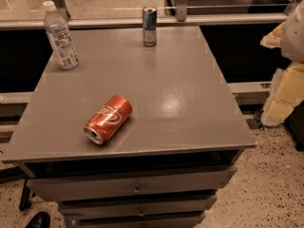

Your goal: Move redbull can near coke can

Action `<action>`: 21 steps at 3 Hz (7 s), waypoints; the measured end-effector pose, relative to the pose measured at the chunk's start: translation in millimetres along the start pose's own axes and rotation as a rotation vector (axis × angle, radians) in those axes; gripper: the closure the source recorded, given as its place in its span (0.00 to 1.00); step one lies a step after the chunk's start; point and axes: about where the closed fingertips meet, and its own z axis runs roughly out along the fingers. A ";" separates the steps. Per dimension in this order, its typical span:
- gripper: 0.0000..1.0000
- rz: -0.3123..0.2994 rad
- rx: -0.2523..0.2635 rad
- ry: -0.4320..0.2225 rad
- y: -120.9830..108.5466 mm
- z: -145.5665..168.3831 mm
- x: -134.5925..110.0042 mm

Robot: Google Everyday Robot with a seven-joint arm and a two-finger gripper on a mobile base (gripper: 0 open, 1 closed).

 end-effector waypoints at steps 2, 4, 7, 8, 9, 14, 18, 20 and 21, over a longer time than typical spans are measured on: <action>0.00 -0.004 0.015 -0.026 -7.8 8.7 -2.4; 0.00 0.017 0.113 -0.277 -87.2 44.0 -39.0; 0.00 0.123 0.229 -0.684 -175.5 70.8 -138.5; 0.00 0.123 0.229 -0.684 -175.4 70.9 -138.7; 0.00 0.125 0.213 -0.755 -172.5 84.3 -161.6; 0.00 0.338 0.304 -1.049 -297.3 199.1 -262.3; 0.41 0.375 0.279 -1.059 -336.5 236.9 -286.8; 0.88 0.379 0.289 -1.041 -320.5 225.0 -261.2; 1.00 0.375 0.260 -1.052 -290.8 200.6 -240.2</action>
Offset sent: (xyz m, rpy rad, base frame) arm 0.0270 0.0023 -0.0201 0.0503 -0.0337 0.0188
